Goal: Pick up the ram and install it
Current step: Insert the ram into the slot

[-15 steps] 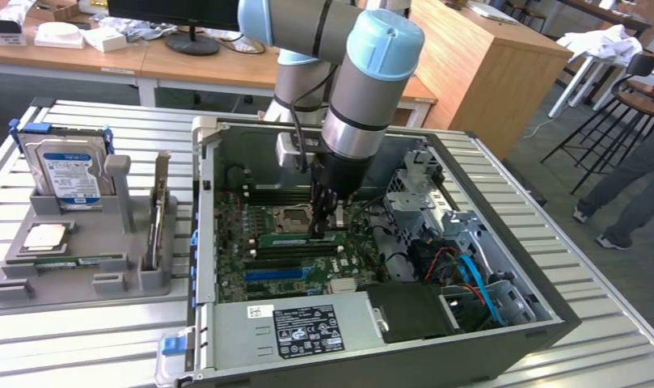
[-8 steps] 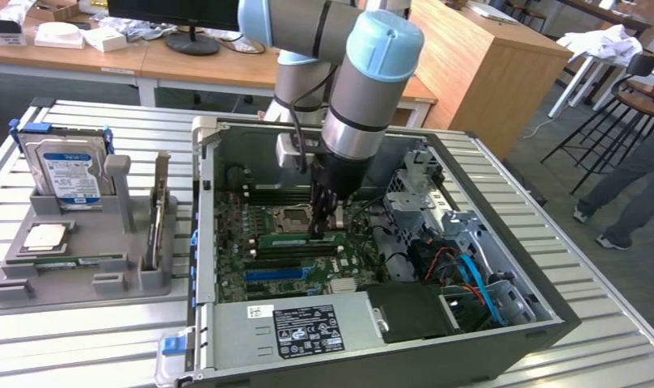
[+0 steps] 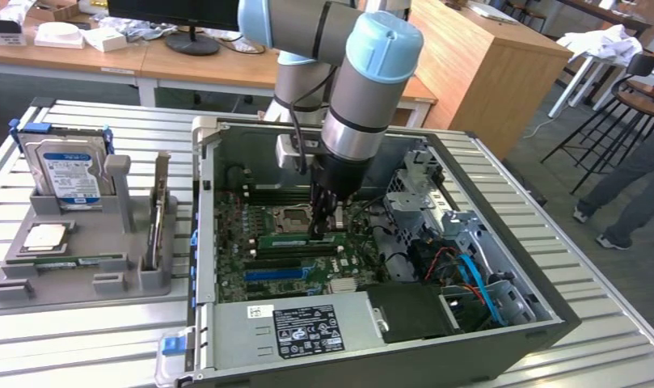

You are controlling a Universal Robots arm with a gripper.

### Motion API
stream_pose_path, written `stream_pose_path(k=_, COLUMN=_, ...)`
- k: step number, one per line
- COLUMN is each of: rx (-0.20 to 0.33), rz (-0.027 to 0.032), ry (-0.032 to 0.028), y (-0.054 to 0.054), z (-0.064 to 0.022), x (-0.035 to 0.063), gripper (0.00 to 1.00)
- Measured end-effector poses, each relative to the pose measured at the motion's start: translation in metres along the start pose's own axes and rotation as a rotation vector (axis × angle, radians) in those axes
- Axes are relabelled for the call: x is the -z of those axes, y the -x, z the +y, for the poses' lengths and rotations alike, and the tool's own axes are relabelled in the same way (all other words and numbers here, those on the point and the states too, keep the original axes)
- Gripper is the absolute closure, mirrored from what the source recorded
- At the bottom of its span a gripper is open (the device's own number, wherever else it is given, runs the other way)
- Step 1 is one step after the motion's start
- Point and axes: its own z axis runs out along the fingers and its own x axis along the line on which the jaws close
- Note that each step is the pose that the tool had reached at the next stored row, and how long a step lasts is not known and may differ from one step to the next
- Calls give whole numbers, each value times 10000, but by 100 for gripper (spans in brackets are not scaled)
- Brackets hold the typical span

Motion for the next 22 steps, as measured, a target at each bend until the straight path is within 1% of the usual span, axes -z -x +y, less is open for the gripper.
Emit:
stream_pose_path(k=7, rx=-5, rz=2, ry=1, y=10, z=0, x=-4, gripper=88)
stream_pose_path(k=13, rx=-5, rz=0, ry=0, y=10, z=-1, x=-38, gripper=88)
stream_pose_path(k=22, rx=-17, rz=2, ry=1, y=10, z=-2, x=-48, gripper=88)
